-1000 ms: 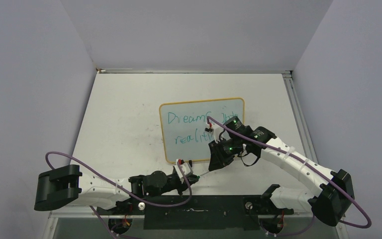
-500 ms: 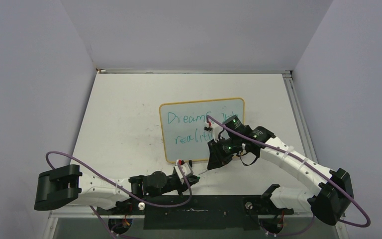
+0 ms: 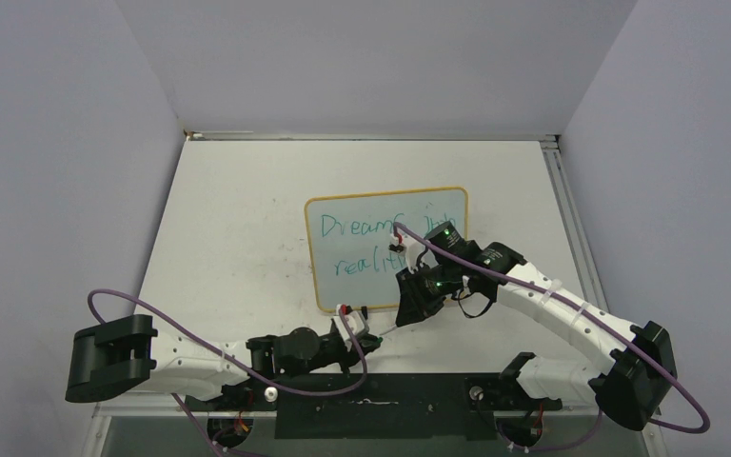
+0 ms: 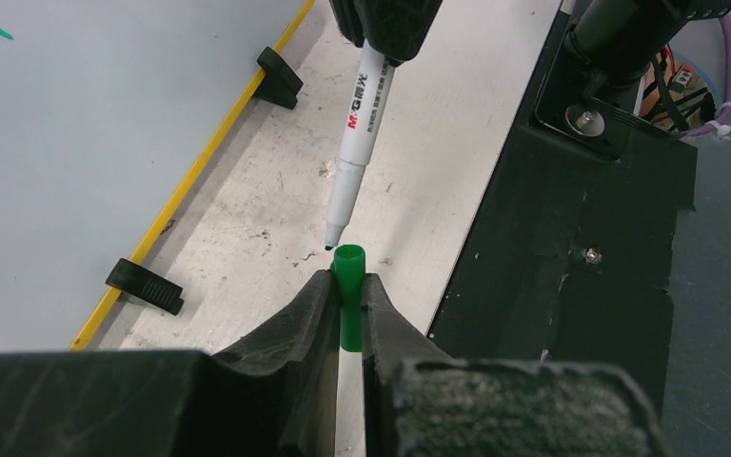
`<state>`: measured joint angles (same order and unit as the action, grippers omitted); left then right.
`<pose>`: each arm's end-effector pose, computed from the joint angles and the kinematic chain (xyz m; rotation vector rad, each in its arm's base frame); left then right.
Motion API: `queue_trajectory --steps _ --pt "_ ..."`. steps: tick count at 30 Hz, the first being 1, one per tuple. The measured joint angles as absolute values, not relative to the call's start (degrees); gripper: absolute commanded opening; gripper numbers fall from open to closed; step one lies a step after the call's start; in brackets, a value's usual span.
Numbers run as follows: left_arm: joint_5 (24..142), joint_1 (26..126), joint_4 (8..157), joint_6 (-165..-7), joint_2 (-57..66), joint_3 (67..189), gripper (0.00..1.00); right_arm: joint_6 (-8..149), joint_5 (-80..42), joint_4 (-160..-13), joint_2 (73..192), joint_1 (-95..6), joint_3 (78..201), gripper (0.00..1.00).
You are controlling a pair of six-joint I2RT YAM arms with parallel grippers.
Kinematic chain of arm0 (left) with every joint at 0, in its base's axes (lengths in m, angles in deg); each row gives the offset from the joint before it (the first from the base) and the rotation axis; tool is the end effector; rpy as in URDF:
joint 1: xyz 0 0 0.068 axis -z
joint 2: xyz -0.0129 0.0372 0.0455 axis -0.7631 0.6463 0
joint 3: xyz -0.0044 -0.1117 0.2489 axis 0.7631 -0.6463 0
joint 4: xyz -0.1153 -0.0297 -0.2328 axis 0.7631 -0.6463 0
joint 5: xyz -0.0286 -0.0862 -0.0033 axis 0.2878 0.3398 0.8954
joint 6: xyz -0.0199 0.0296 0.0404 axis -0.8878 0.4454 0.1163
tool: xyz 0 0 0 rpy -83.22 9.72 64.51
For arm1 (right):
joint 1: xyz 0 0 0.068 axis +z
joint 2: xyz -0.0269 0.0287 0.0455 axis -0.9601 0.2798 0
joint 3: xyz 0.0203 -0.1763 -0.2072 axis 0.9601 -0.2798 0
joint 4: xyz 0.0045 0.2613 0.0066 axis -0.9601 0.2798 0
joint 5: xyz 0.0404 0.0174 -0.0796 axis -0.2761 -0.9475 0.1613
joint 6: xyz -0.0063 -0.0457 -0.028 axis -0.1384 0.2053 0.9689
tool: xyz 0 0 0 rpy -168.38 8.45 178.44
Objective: Write a sentence on the whiteboard
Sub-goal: Close the whiteboard marker at the corner of the board.
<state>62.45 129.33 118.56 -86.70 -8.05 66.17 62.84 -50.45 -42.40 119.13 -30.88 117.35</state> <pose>0.0438 -0.1965 0.1651 0.9141 1.6742 -0.9328 0.1485 0.1687 0.2693 -0.9417 2.5775 1.2266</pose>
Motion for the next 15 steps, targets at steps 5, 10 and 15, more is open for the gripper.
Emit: queue_trajectory --steps 5,10,15 --pt "61.7 129.3 119.4 -87.3 -8.2 65.6 0.00 62.8 -50.4 -42.4 119.1 -30.5 117.3 0.05" --pt "61.5 129.3 119.6 -87.4 -8.6 65.2 0.00 62.7 -50.4 -42.4 119.1 -30.1 117.3 0.05" --pt "61.5 129.3 119.7 -87.4 -8.6 65.1 0.00 62.6 -50.4 -42.4 119.1 -29.7 116.9 0.05"
